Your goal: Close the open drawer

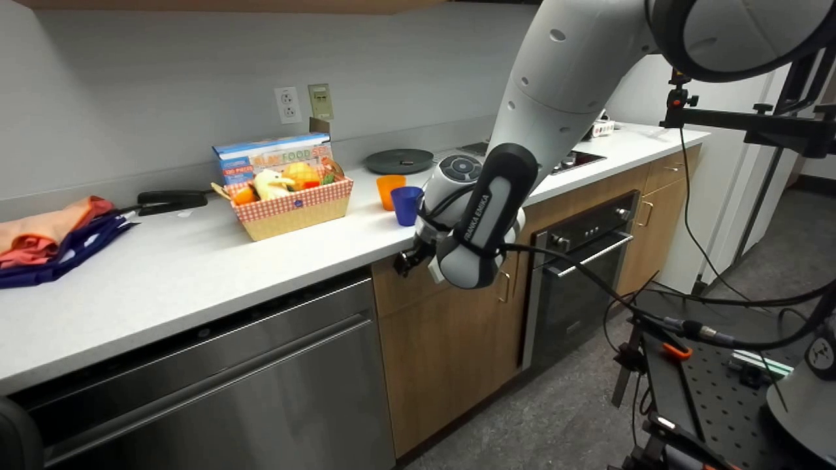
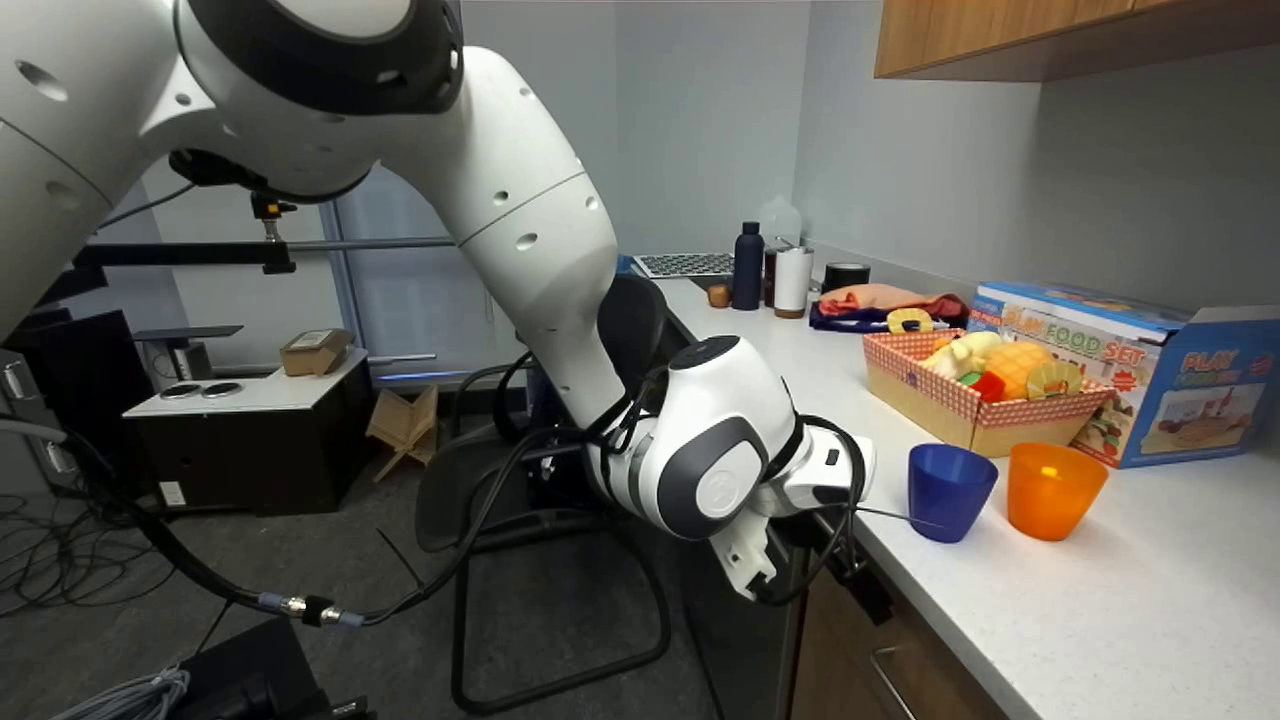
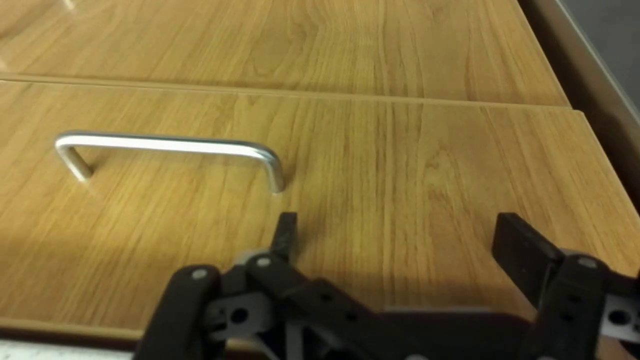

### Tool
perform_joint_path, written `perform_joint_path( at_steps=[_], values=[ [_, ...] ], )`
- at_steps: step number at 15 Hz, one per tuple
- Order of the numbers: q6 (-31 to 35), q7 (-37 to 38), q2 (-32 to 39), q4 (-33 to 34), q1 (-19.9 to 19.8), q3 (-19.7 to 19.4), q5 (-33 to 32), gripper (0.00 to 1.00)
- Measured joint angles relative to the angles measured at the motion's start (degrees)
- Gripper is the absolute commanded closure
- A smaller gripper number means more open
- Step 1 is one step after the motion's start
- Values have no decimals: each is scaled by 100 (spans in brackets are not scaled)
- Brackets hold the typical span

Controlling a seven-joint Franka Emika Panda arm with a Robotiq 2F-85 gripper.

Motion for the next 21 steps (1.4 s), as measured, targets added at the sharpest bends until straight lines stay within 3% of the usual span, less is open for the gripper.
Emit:
perform_joint_path(
  at_steps=[4,7,9,12,18,21],
  values=[
    [-53,-405,-274,-273,-4,-11,-4,0],
    [-275,-787,-878,-786,49,-63,-66,0],
    [-365,-898,-1391,-1234,275,-303,-160,0],
    [-431,-929,-2132,-1875,1011,-1044,-362,0],
    [-455,-927,-3046,-2533,3050,-3137,-812,0],
    [-455,-927,-3106,-2598,3439,-3536,-831,0]
  ],
)
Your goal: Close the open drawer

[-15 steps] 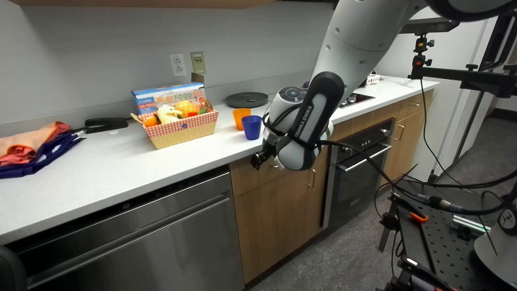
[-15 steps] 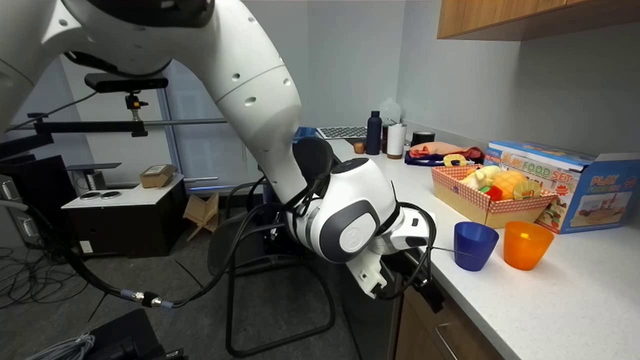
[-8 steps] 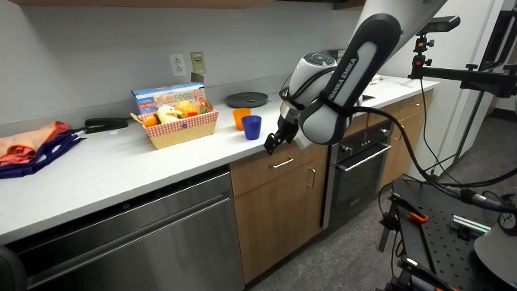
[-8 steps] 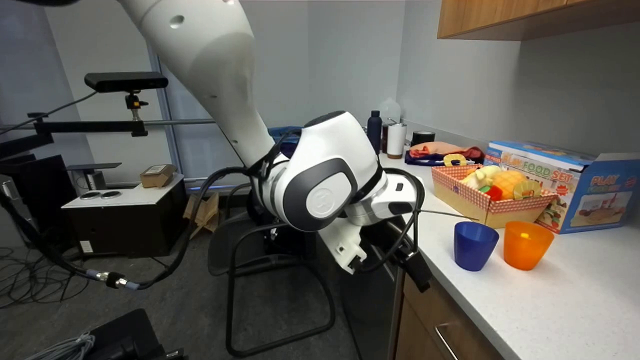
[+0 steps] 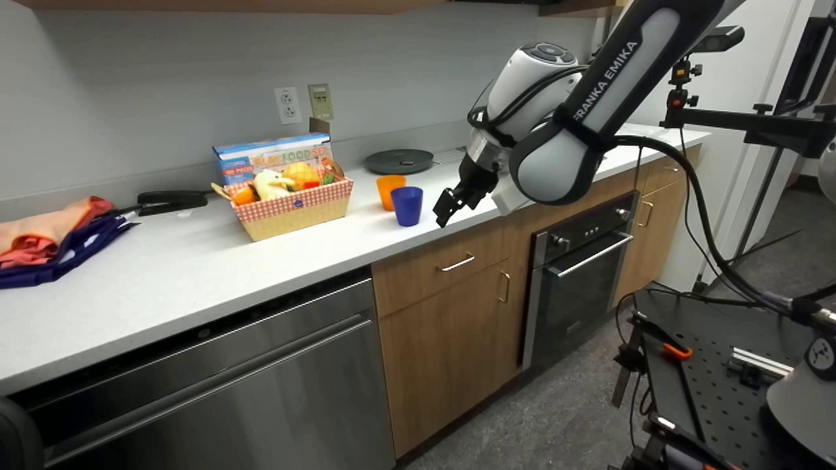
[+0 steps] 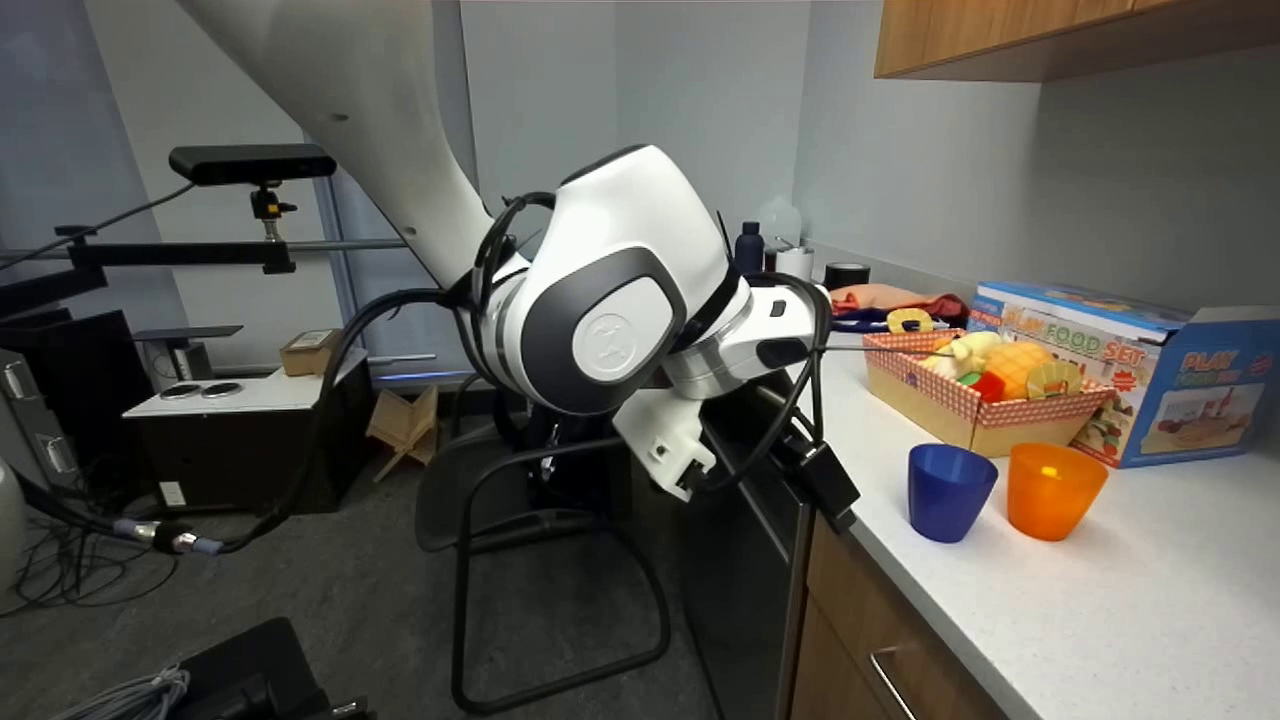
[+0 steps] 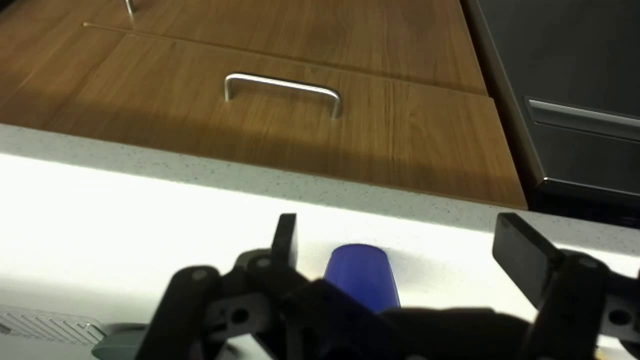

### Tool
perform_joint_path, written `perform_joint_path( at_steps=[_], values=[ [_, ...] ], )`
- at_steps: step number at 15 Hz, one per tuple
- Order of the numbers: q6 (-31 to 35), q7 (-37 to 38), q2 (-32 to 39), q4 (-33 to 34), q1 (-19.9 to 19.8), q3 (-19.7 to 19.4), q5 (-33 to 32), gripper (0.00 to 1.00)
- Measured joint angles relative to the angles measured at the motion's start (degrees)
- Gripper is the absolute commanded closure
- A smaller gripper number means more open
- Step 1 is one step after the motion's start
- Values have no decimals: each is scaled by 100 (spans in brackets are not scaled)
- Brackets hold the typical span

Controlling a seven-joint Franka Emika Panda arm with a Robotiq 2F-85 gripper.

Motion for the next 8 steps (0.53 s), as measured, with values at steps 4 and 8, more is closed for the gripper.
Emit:
perform_joint_path(
  at_steps=[4,8],
  values=[
    [0,0,0,-19,13,-9,-1,0],
    [0,0,0,-20,13,-9,-1,0]
  ],
)
